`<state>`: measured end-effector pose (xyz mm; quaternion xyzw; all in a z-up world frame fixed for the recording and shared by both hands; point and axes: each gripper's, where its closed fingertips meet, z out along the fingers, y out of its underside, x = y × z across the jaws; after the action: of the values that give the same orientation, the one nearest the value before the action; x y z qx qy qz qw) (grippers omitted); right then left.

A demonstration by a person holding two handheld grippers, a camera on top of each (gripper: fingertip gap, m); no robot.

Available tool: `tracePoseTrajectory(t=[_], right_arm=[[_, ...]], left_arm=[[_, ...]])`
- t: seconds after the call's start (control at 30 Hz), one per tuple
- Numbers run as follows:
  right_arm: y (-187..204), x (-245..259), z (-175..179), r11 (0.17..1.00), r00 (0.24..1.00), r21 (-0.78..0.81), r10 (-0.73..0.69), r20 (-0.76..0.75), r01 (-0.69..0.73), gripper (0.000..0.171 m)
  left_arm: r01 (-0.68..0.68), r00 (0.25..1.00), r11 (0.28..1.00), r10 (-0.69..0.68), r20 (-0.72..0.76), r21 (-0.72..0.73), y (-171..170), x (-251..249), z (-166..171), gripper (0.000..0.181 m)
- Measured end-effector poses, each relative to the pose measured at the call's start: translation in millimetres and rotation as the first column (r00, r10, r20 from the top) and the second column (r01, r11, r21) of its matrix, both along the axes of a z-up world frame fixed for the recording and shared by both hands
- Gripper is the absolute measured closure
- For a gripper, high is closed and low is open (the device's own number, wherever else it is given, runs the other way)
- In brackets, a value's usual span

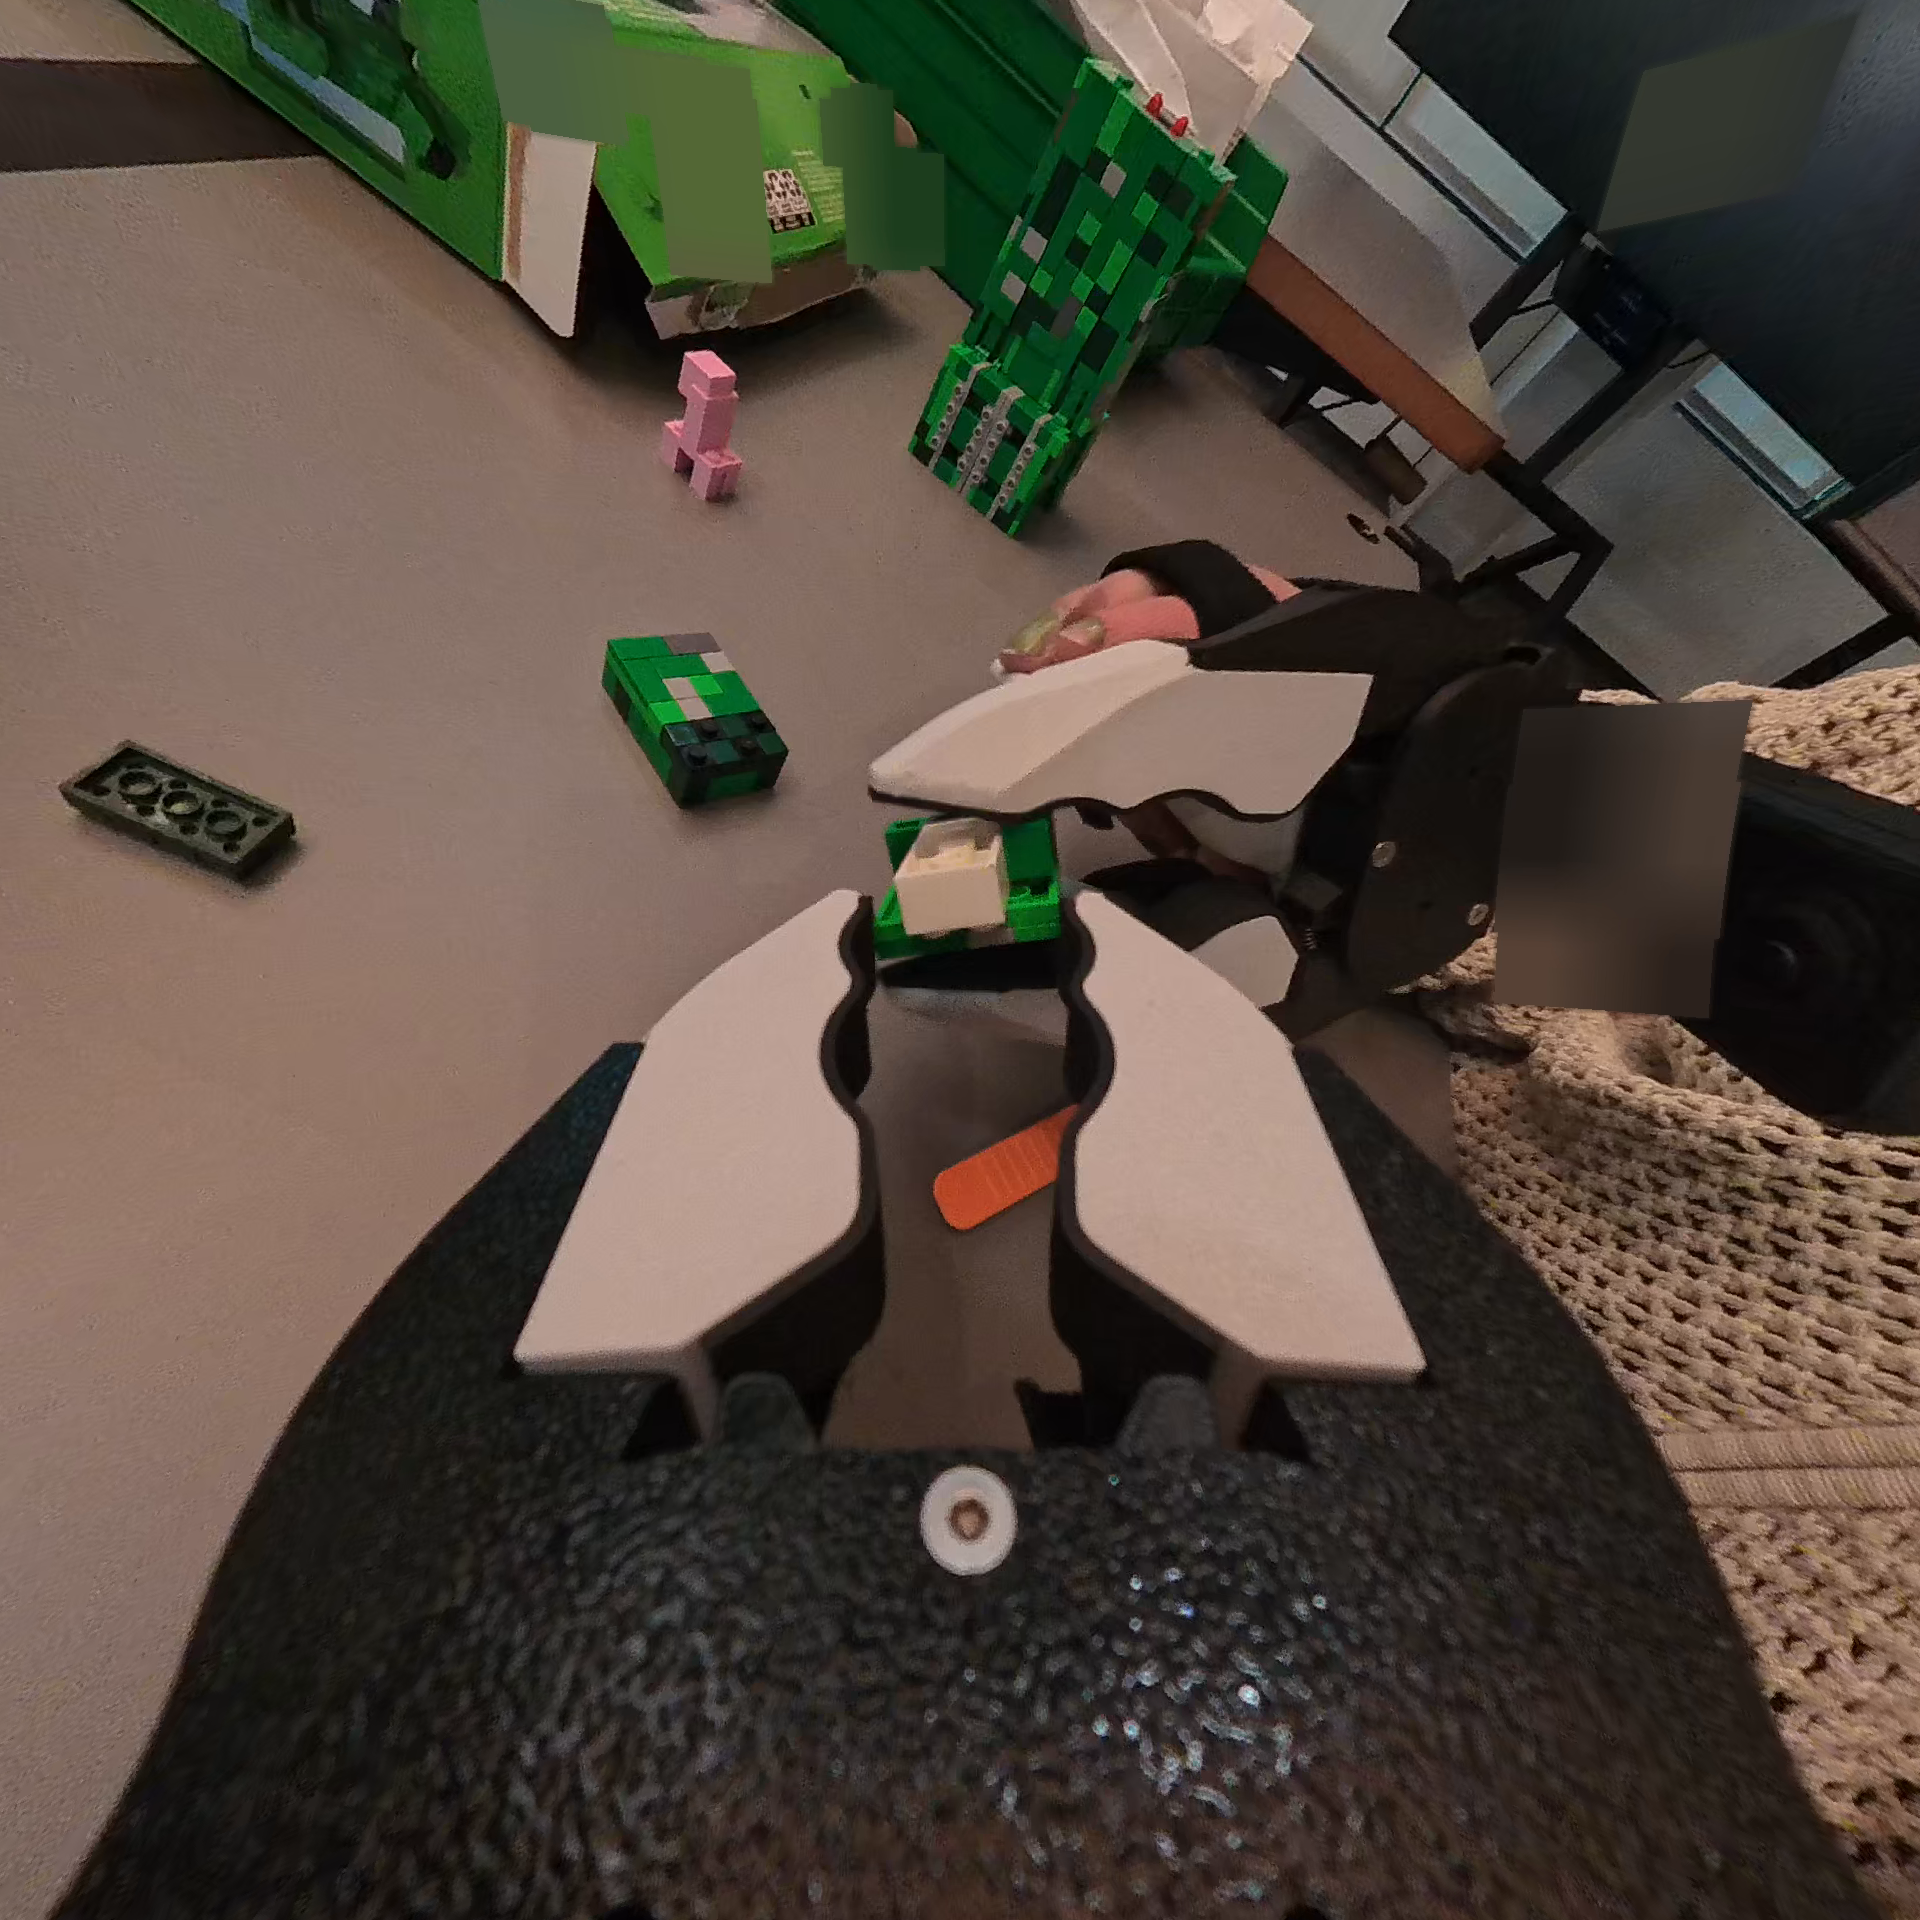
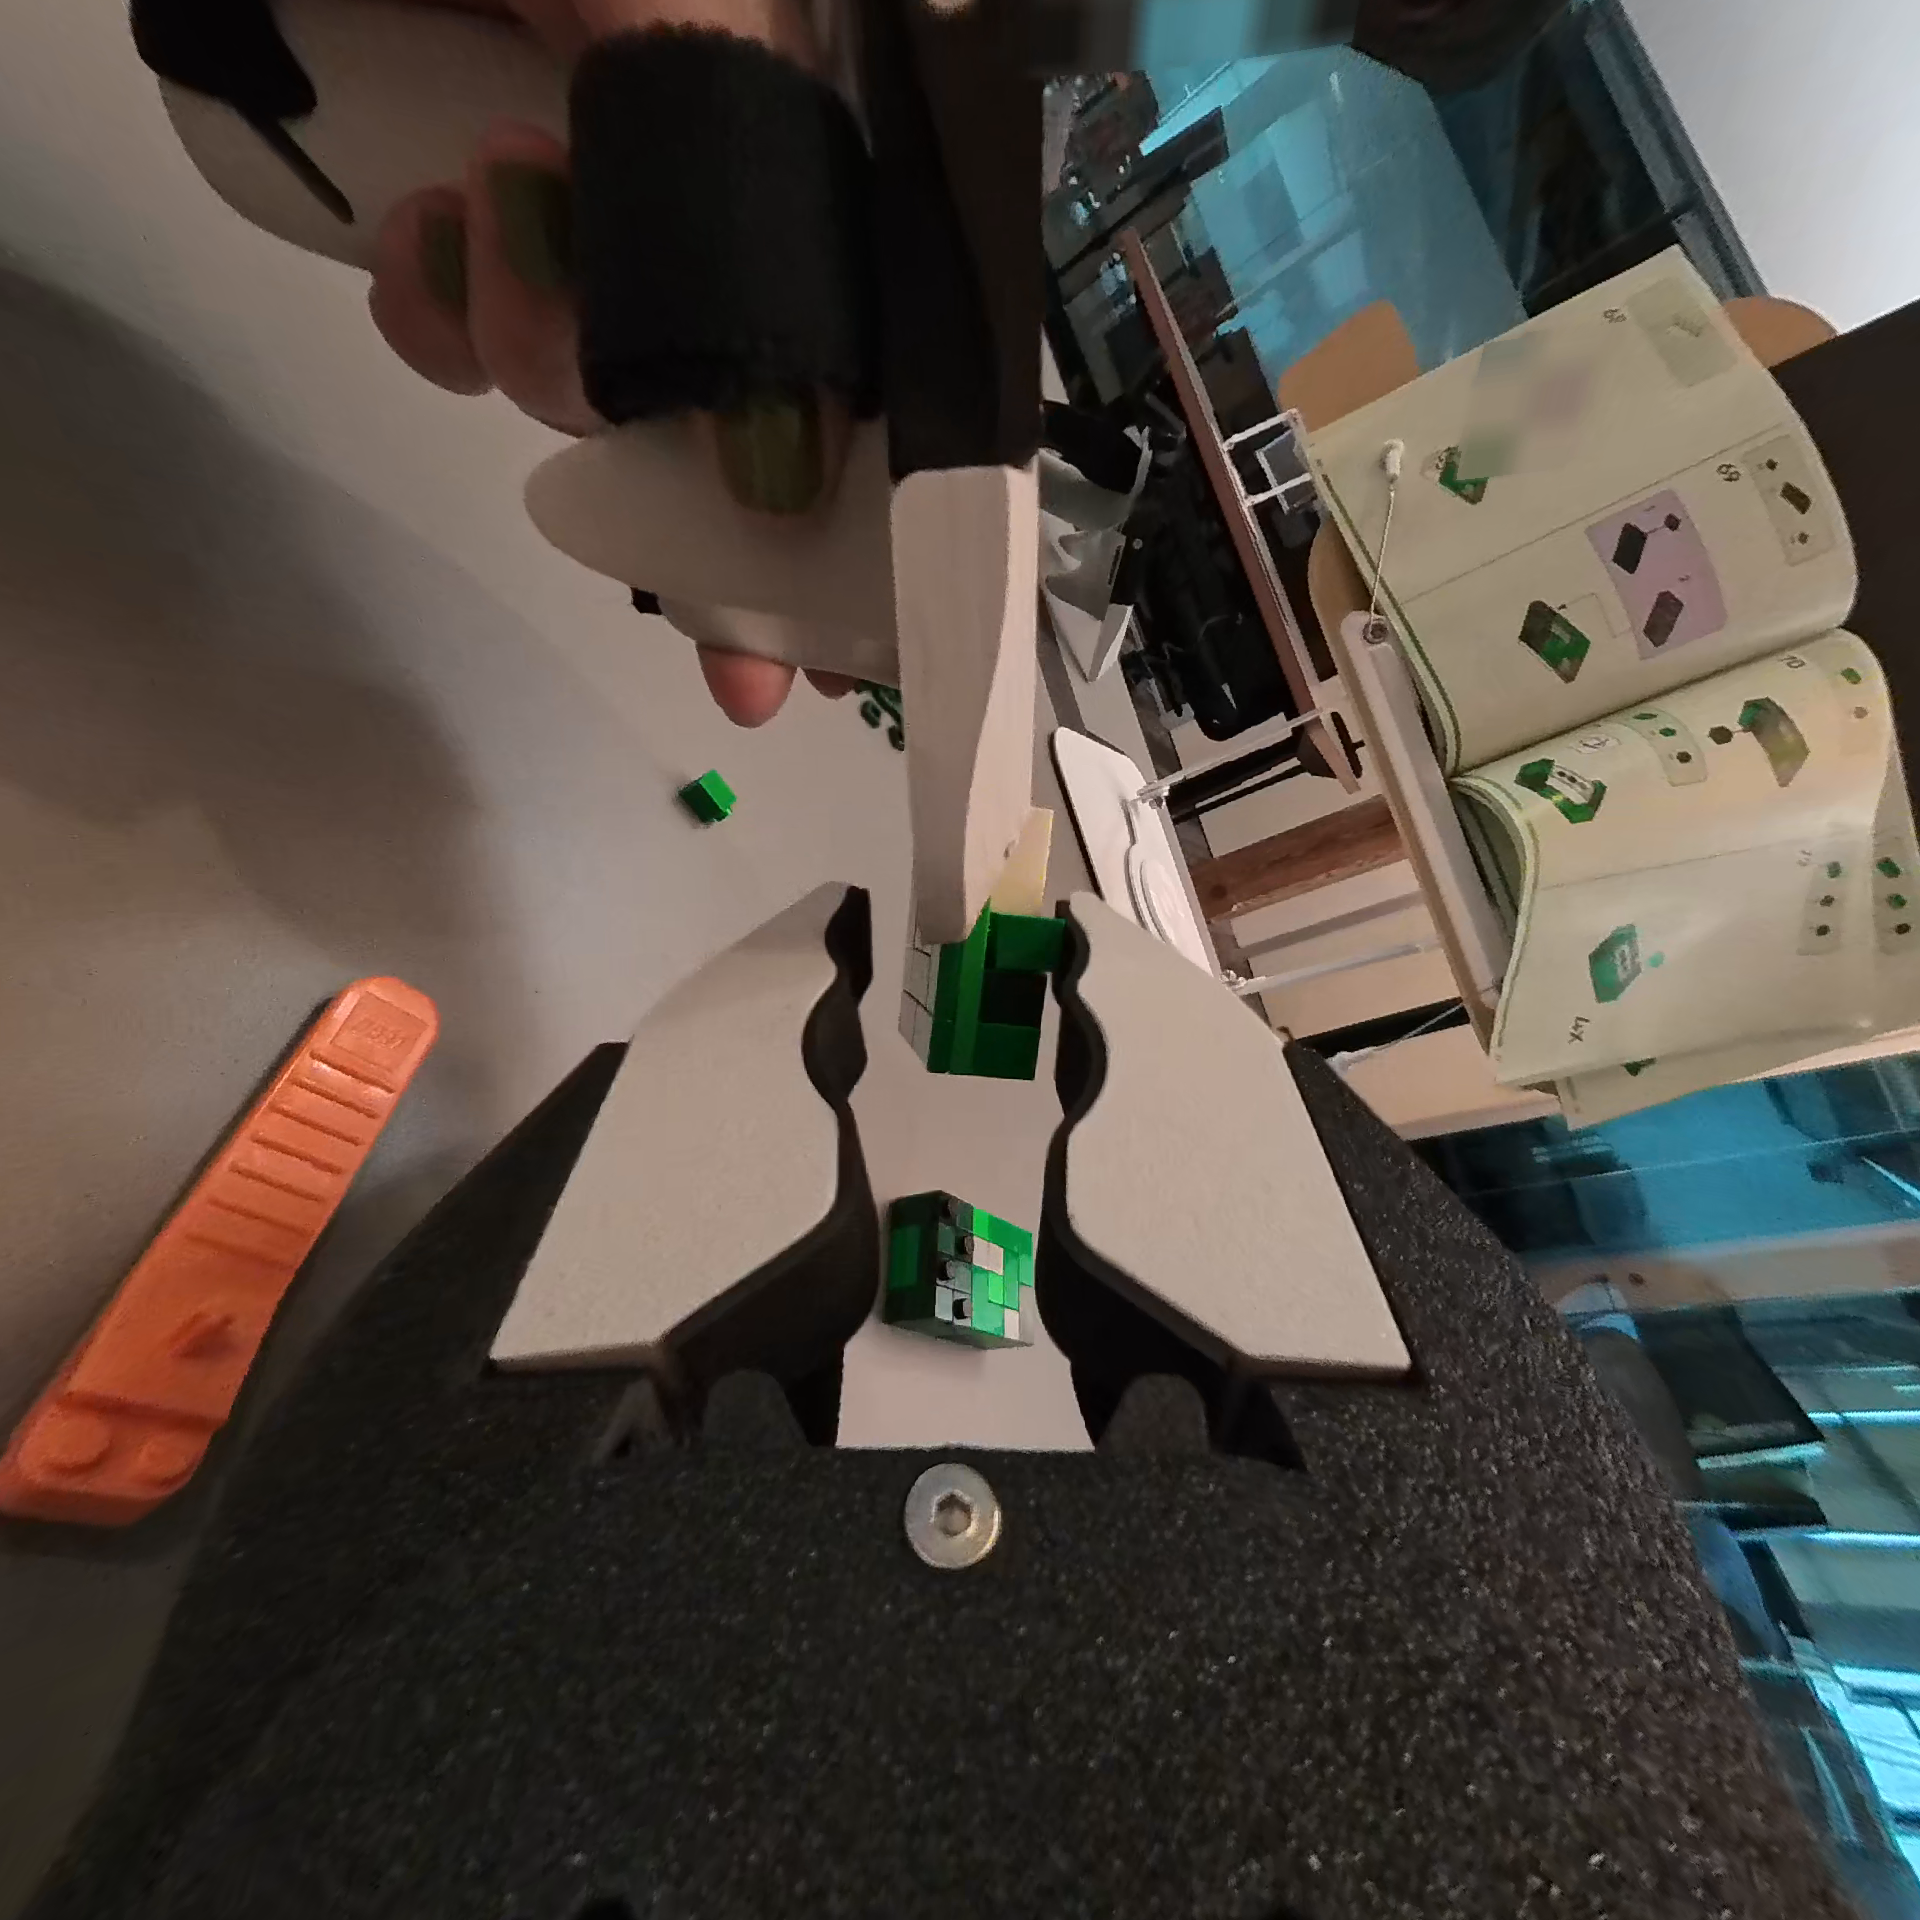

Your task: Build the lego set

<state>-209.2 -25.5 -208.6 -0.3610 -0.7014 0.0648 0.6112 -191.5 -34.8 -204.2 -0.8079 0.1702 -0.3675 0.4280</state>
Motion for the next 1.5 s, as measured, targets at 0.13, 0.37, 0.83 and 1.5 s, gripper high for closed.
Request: tracePoseTrajectory(t=[0.13,0.37,0.83,1.5], right_arm=[[2.0,1.0,0.5,1.000,1.000,-0.009,-0.008,-0.004,0.008,0.140],[1.3,1.4,-0.4,1.000,1.000,0.011,-0.011,0.000,0.011,0.148],[2.7,3.5,-1.4,0.998,0.999,0.045,-0.040,0.012,0.039,0.152],[-7.8,2.0,2.2,0.998,0.998,0.037,0.056,-0.019,-0.055,0.152]], left_arm=[[-0.001,1.000,1.000,0.001,0.002,0.001,-0.4,-0.2,-0.2,0.147],[-0.004,1.000,1.000,0.004,-0.009,0.002,-0.5,0.6,-2.4,0.147],[-0.005,0.999,0.999,0.006,-0.035,0.036,-0.1,2.7,-5.1,0.147],[-0.035,0.999,0.999,0.034,0.024,0.021,-0.9,-6.8,-7.7,0.147]])
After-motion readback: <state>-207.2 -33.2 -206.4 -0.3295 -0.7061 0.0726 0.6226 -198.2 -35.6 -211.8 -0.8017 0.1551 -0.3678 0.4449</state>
